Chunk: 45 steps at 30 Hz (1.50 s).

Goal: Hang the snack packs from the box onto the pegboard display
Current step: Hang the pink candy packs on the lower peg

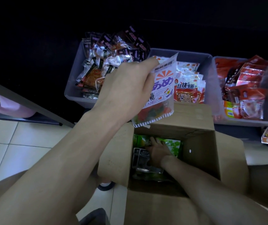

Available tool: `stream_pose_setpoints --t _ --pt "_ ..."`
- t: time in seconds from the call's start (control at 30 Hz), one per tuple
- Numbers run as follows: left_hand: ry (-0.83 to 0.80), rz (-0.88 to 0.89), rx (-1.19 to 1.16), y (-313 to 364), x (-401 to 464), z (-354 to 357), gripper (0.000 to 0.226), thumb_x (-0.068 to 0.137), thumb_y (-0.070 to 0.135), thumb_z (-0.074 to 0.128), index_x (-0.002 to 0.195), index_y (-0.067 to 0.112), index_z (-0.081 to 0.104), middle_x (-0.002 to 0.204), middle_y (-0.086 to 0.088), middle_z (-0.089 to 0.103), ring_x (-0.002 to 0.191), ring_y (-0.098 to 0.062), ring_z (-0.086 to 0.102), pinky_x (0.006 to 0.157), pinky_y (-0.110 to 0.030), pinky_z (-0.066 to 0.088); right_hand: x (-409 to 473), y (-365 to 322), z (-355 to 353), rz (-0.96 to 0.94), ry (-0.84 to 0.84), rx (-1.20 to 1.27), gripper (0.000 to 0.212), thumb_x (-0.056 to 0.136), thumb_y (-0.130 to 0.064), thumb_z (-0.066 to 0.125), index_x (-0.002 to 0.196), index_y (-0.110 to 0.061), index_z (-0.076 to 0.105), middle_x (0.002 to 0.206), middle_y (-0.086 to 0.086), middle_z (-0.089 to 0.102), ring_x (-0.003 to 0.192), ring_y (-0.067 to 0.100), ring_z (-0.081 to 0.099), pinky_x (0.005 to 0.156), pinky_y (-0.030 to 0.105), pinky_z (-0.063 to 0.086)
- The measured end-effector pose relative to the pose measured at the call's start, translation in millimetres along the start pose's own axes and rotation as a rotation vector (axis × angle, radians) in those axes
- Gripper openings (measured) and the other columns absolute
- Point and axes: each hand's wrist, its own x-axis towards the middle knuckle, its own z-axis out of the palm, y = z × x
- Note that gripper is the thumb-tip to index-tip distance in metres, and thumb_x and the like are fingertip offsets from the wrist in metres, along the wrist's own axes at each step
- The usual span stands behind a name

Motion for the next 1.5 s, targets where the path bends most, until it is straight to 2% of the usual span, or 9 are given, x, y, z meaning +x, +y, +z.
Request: stream_pose_setpoints --t 0.27,0.43,0.63,0.83,0.93,1.07,1.2,1.4,1.5 --pt "-0.011 0.004 0.046 -0.6 2.5 0.8 0.019 0.107 0.021 0.048 0.091 0.025 0.041 0.058 0.008 0.039 0.048 -0.012 0.039 0.048 -0.03 0.022 -4.2 11.9 -11.3 -0.005 -0.116 0.052 0.083 0.086 -0.042 0.077 0.157 -0.029 0.036 0.153 0.011 0.05 0.143 0.033 0.042 0.113 0.039 0.042" --pt "-0.019 0.013 0.035 -2.3 2.0 -1.6 0.006 0.107 0.018 0.05 0.109 0.018 0.055 0.056 0.008 0.037 0.046 -0.01 0.036 0.048 -0.03 0.021 -14.4 16.4 -10.4 0.017 -0.106 0.131 0.078 0.088 -0.034 0.075 0.157 -0.025 0.039 0.152 0.013 0.05 0.144 0.034 0.041 0.114 0.036 0.039" --pt "-0.029 0.0 -0.05 4.5 0.7 -8.6 0.019 0.105 0.014 0.049 0.121 0.021 0.055 0.053 0.006 0.041 0.04 -0.011 0.034 0.043 -0.031 0.023 -55.6 36.8 -30.0 0.016 0.004 0.385 0.052 0.082 -0.027 0.075 0.131 -0.02 0.061 0.129 0.01 0.068 0.118 0.032 0.064 0.092 0.034 0.054" --pt "0.059 0.085 -0.166 7.7 -20.0 -15.5 0.015 0.101 0.004 0.057 0.11 0.016 0.059 0.093 0.012 0.052 0.083 -0.002 0.047 0.069 -0.019 0.036 -136.9 62.0 -77.5 -0.019 0.168 0.795 0.027 0.073 -0.017 0.082 0.094 -0.026 0.07 0.096 -0.007 0.076 0.094 0.014 0.071 0.084 0.032 0.057" --pt "0.12 0.031 -0.259 17.0 -35.0 -24.1 0.021 0.102 0.009 0.059 0.111 0.027 0.059 0.1 0.013 0.059 0.092 -0.01 0.057 0.081 -0.029 0.047 -185.1 69.1 -94.5 -0.045 0.28 1.009 0.028 0.075 -0.01 0.082 0.096 -0.026 0.072 0.093 -0.007 0.077 0.086 0.005 0.07 0.08 0.026 0.055" --pt "0.136 -0.023 -0.308 36.2 -37.8 -44.5 0.024 0.102 0.014 0.061 0.108 0.036 0.056 0.099 0.006 0.067 0.086 -0.018 0.067 0.071 -0.045 0.055 -239.9 73.9 -110.8 -0.073 0.304 1.294 0.03 0.088 -0.007 0.075 0.115 -0.02 0.07 0.104 0.001 0.078 0.09 0.008 0.075 0.08 0.022 0.057" --pt "0.093 0.064 -0.256 62.2 -25.0 -75.9 0.025 0.102 0.011 0.062 0.107 0.034 0.056 0.105 0.02 0.063 0.099 0.002 0.061 0.077 -0.02 0.047 -276.8 77.1 -119.0 -0.24 0.311 1.698 0.047 0.088 0.001 0.071 0.133 -0.009 0.062 0.127 0.015 0.072 0.118 0.031 0.069 0.106 0.049 0.052" --pt "-0.001 0.189 -0.231 101.5 11.8 -116.3 0.024 0.101 0.014 0.065 0.105 0.038 0.059 0.104 0.015 0.066 0.099 -0.007 0.064 0.079 -0.023 0.05 -323.3 87.9 -154.2 -0.451 0.448 1.901 0.049 0.089 -0.004 0.07 0.136 -0.011 0.059 0.13 0.016 0.07 0.119 0.035 0.068 0.095 0.047 0.058" --pt "-0.093 0.245 -0.198 123.4 24.7 -125.1 0.022 0.102 0.018 0.064 0.108 0.039 0.059 0.109 0.021 0.063 0.108 0.007 0.059 0.08 -0.007 0.045 -335.7 88.0 -179.2 -0.481 0.557 1.827 0.045 0.092 -0.01 0.068 0.136 -0.011 0.059 0.131 0.017 0.069 0.12 0.036 0.068 0.097 0.051 0.057"
